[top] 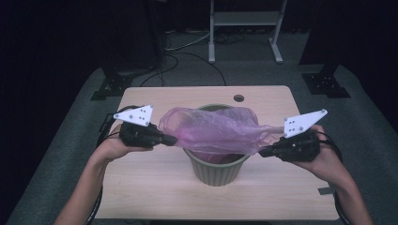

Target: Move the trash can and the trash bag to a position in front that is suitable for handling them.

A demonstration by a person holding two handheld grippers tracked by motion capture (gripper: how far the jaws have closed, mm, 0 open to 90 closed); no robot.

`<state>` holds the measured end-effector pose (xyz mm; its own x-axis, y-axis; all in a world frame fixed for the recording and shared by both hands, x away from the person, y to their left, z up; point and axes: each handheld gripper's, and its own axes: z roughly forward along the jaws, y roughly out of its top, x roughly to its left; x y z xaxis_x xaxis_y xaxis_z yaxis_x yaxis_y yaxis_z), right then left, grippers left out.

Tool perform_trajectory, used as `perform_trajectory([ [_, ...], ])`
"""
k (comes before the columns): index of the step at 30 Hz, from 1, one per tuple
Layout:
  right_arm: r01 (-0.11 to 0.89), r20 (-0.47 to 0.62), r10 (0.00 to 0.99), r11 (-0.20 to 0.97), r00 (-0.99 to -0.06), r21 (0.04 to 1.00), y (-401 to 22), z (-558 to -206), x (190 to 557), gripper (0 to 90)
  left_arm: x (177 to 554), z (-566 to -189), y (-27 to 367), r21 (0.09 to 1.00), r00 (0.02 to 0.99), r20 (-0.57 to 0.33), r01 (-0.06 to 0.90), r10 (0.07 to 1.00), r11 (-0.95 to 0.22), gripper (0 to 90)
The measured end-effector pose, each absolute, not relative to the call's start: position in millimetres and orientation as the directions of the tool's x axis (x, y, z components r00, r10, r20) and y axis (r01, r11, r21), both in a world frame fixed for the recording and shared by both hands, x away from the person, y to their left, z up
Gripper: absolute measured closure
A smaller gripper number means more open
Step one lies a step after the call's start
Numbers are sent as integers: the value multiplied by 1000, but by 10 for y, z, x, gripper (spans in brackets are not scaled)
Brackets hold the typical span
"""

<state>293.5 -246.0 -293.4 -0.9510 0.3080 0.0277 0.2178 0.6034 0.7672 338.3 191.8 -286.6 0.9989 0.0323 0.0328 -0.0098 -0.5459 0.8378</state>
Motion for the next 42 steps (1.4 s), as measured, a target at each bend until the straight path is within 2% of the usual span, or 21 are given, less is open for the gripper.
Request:
perform_trajectory([
  [5, 223, 55, 279, 618, -959, 754, -2460, -3023, 2853, 895, 3238, -3028, 1981, 837, 1000, 12, 1, 19, -548, 900],
  [10, 239, 80, 268, 638, -960, 732, -2448, -3160, 2826, 895, 3202, -3324, 2020, 827, 998, -45, 57, 36, -559, 900],
  [19, 289, 140, 276, 637, -951, 714, -2412, -3447, 2920, 900, 3272, -3716, 1997, 824, 993, -100, 115, 58, -555, 900],
  [29, 330, 186, 283, 638, -941, 696, -2371, -3721, 3030, 899, 3365, -3947, 1964, 818, 989, -118, 148, 89, -556, 900],
  [30, 332, 186, 286, 637, -940, 696, -2373, -3731, 3031, 862, 3362, -3950, 1969, 821, 989, -116, 149, 95, -551, 900],
  [31, 335, 189, 289, 630, -939, 701, -2379, -3733, 3029, 769, 3358, -3945, 1976, 824, 989, -113, 149, 101, -546, 900],
  [32, 336, 188, 293, 621, -937, 708, -2391, -3726, 3020, 727, 3349, -3931, 1984, 828, 989, -111, 147, 98, -542, 876],
  [37, 316, 181, 276, 598, -944, 737, -2466, -3627, 2887, 626, 3236, -3799, 2040, 841, 991, -87, 128, 102, -526, 712],
  [42, 297, 170, 264, 584, -949, 756, -2529, -3559, 2754, 566, 3114, -3719, 2116, 847, 991, -68, 117, 112, -518, 657],
])
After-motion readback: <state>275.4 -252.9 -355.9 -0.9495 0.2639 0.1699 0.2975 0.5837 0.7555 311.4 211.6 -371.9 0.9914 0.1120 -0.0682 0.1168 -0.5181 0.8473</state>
